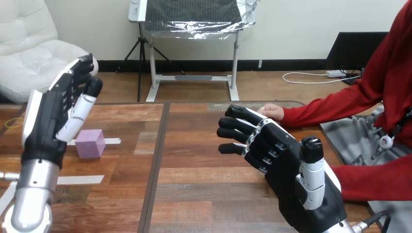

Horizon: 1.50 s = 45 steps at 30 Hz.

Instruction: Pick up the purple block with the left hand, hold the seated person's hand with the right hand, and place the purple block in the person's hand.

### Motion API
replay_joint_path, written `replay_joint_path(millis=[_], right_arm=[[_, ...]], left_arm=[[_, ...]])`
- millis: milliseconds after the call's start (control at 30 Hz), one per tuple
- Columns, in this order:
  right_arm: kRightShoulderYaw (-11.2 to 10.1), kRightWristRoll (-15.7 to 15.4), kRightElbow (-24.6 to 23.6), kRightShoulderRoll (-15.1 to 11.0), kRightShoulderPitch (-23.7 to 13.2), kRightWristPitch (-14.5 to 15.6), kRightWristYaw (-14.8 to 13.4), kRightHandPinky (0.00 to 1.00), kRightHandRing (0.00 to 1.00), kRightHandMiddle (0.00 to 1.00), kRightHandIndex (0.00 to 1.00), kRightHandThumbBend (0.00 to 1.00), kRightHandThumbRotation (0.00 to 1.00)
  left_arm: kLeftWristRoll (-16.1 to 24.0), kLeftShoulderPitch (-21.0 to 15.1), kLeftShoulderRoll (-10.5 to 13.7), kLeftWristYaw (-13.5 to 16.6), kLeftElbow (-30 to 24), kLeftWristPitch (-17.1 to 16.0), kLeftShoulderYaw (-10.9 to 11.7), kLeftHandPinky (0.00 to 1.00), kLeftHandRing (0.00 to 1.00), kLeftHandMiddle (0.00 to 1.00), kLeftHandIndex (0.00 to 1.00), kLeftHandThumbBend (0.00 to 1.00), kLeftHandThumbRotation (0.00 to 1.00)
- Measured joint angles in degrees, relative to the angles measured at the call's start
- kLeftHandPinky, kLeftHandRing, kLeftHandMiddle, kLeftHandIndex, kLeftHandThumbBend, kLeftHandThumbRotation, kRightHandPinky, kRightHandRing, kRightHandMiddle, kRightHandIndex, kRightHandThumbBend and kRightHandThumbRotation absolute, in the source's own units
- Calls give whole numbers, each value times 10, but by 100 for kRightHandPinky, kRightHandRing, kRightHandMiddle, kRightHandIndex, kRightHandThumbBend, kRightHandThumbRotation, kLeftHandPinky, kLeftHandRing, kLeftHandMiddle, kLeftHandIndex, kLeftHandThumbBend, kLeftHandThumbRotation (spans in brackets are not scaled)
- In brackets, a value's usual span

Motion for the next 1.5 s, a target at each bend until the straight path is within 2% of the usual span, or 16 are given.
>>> replay_joint_path(millis=[267,567,933,1167,1500], right_arm=[[-1,0,0,0,-1,0,2,73,81,80,81,90,100],[-3,0,0,-1,-5,0,7,72,80,79,81,89,100],[-8,1,0,-1,-13,0,9,70,79,78,80,91,100],[-12,2,0,-1,-15,0,10,70,79,78,80,92,100],[-17,7,0,-1,-16,1,20,69,79,78,80,91,100]], left_arm=[[46,-43,18,11,61,3,-8,80,86,87,86,63,82],[104,-91,44,20,126,28,-35,81,89,91,89,62,75],[202,-144,83,45,200,55,-96,82,89,92,90,60,68],[240,-176,99,55,252,62,-132,87,89,92,91,61,63],[283,-219,106,59,320,83,-178,93,92,94,92,63,67]])
